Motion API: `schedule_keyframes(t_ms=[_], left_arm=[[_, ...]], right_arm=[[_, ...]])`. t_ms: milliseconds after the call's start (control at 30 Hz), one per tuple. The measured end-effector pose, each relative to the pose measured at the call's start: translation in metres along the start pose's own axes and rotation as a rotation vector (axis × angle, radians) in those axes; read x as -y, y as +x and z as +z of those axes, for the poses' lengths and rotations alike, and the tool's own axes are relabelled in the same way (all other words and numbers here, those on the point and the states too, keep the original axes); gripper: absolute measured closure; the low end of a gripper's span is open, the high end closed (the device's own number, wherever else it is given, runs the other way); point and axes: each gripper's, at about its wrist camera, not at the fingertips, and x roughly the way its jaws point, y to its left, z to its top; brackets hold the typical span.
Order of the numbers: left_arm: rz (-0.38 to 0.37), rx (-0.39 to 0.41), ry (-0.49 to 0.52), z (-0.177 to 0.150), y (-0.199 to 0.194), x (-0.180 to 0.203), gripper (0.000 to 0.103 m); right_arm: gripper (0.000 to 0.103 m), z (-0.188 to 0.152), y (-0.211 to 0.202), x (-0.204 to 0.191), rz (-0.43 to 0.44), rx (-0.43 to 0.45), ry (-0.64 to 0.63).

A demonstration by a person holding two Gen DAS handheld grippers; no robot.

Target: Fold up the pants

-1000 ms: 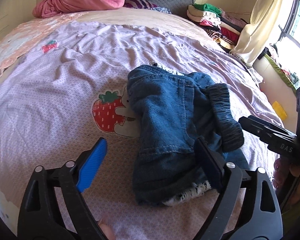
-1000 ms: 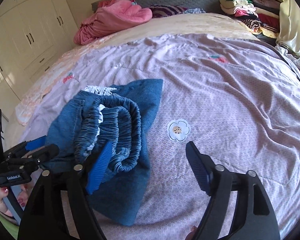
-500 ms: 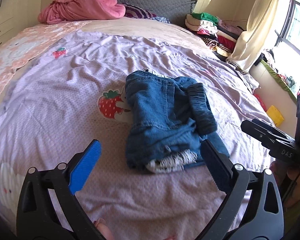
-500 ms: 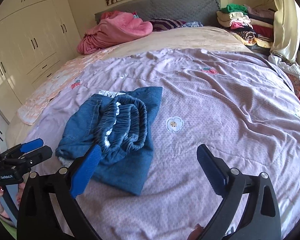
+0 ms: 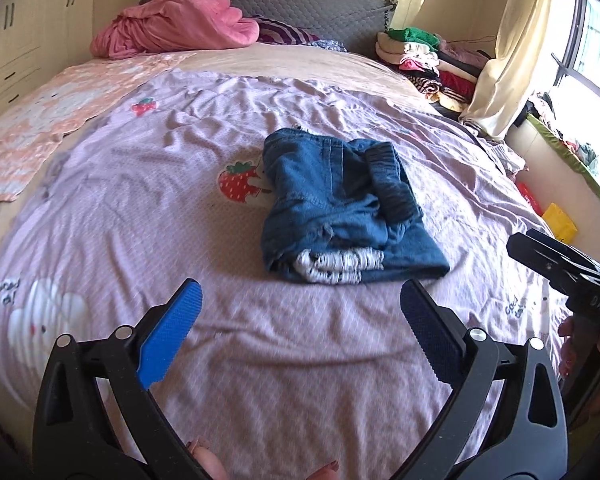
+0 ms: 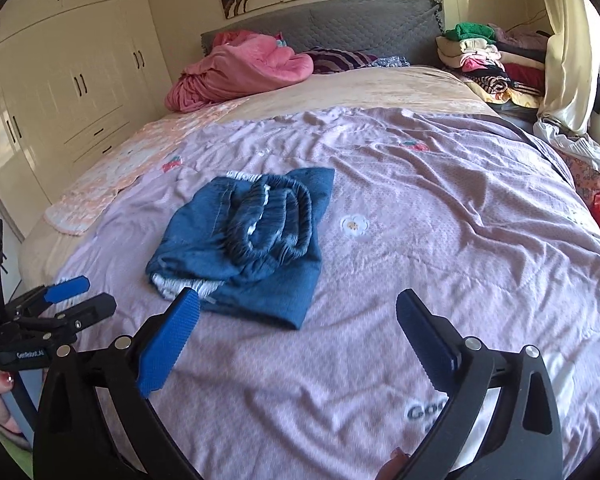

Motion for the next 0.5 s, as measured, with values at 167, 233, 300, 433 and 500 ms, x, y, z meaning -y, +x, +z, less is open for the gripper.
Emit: schedule_keyframes(t_ms=[167, 233, 300, 433, 500], left_arm=[[0.01, 0.001, 0.009, -0.015, -0.012, 0.001, 0.01], [0.022, 0.003, 0.021, -0.021, -0.016, 0.002, 0.01], [0.028, 0.005, 0.022, -0.027, -0.021, 0.003, 0.01], [0.03, 0.005, 0.017, -0.042, -0.027, 0.004, 0.01], [0.038, 0.001, 0.019, -0.052, -0.029, 0.005, 0.01]], right_arm=[[0.005, -0.018, -0.013, -0.01, -0.008, 0.002, -0.023], [0.005, -0.026, -0.016, -0.014, -0.01, -0.003, -0.023], [0.005, -0.033, -0.019, -0.016, -0.007, -0.007, -0.019], [0.005, -0.047, -0.025, -0.017, -0.007, -0.016, 0.012], [0.005, -0.052, -0.028, -0.016, -0.013, -0.015, 0.024]])
